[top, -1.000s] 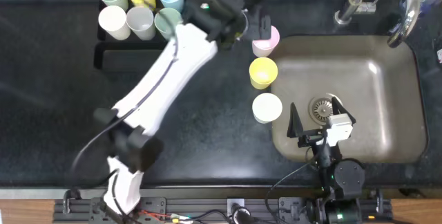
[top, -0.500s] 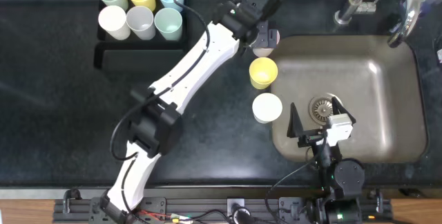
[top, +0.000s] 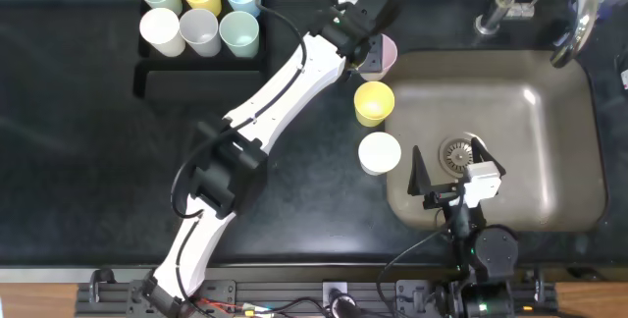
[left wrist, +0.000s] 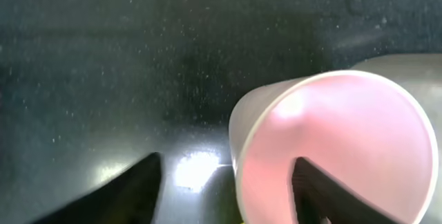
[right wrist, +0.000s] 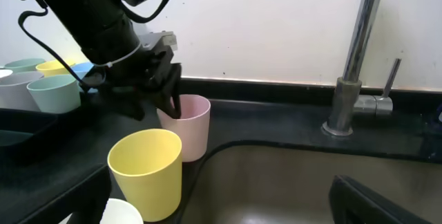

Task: Store Cups

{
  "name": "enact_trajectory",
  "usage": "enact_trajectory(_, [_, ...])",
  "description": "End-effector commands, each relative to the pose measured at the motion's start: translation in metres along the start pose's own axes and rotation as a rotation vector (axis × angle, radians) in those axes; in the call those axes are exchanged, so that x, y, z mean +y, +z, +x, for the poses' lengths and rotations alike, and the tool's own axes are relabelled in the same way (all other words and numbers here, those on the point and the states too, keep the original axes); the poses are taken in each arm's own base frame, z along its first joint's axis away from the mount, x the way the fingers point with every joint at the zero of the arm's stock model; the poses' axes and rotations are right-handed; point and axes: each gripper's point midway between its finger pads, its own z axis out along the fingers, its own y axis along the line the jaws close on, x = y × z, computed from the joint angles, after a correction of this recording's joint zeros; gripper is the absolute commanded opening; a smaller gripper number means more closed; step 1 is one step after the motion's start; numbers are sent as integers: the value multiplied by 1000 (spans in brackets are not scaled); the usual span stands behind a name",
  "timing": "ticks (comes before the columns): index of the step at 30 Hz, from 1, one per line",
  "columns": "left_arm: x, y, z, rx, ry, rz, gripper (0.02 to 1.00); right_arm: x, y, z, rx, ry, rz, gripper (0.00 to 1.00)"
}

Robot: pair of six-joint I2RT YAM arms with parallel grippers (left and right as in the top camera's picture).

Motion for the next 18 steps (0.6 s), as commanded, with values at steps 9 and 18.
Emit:
enact_trajectory(9, [-6,4,-7,-31,0,5,207,-1,0,3,-3,3,6,996])
enact_trajectory(18, [-9,-3,-10,-47,1,17,34,-1,0,3,-3,3,6,996])
